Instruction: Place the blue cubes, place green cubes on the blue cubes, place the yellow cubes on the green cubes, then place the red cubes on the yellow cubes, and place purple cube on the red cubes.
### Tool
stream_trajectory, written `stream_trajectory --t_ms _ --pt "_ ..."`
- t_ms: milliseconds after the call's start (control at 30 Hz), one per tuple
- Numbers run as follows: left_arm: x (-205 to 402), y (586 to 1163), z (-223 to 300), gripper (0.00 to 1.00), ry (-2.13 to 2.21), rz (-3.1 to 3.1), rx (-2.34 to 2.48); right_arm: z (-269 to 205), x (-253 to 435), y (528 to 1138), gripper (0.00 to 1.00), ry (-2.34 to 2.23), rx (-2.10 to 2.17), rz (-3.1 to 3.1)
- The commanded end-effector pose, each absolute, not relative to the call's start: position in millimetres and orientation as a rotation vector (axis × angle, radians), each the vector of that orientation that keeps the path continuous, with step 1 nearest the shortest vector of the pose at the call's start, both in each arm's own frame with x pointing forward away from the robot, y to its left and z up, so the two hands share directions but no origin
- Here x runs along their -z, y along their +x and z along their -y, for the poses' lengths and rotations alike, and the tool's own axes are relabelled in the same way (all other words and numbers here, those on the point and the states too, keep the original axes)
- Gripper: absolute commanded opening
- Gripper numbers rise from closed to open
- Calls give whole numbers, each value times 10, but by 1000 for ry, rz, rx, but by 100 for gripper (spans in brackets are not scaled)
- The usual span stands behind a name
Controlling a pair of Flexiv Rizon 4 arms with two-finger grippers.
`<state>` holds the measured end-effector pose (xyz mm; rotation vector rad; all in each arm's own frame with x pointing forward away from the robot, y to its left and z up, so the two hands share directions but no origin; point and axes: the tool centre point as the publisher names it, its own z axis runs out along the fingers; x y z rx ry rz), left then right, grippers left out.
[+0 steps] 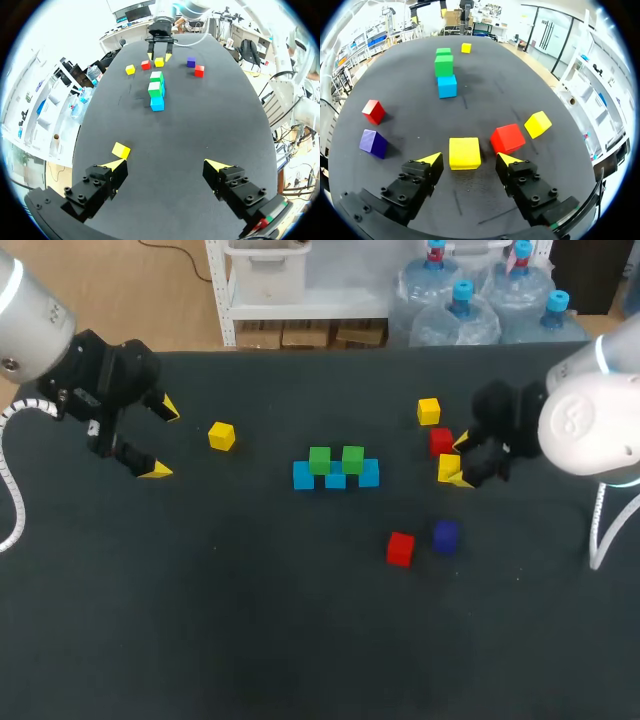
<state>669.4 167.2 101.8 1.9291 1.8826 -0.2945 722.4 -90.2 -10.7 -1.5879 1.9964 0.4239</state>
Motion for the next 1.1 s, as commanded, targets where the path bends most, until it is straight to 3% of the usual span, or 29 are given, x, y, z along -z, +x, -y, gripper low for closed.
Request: stream_trajectory --t_ms 33,200,300,467,600,1100 --pt "-1009 6693 -1683 100 1929 -1876 297 869 111 7273 69 -1594 -429 -1990" --pt "-1009 6693 -1683 100 1929 -1876 297 859 113 7293 64 -1597 -431 -1984" --pt "-1009 6693 -1683 100 1929 -1876 297 849 118 7293 49 -1601 -433 -1982" --pt "-1009 6693 -1683 100 1929 -1876 297 839 131 7286 42 -1605 -439 -1984" --pt "-1009 6693 -1683 100 1929 -1876 297 837 130 7285 0 -1604 -442 -1984" --pt "-1009 6693 -1683 100 1929 -1876 297 760 -269 7248 0 -1627 -423 -1999"
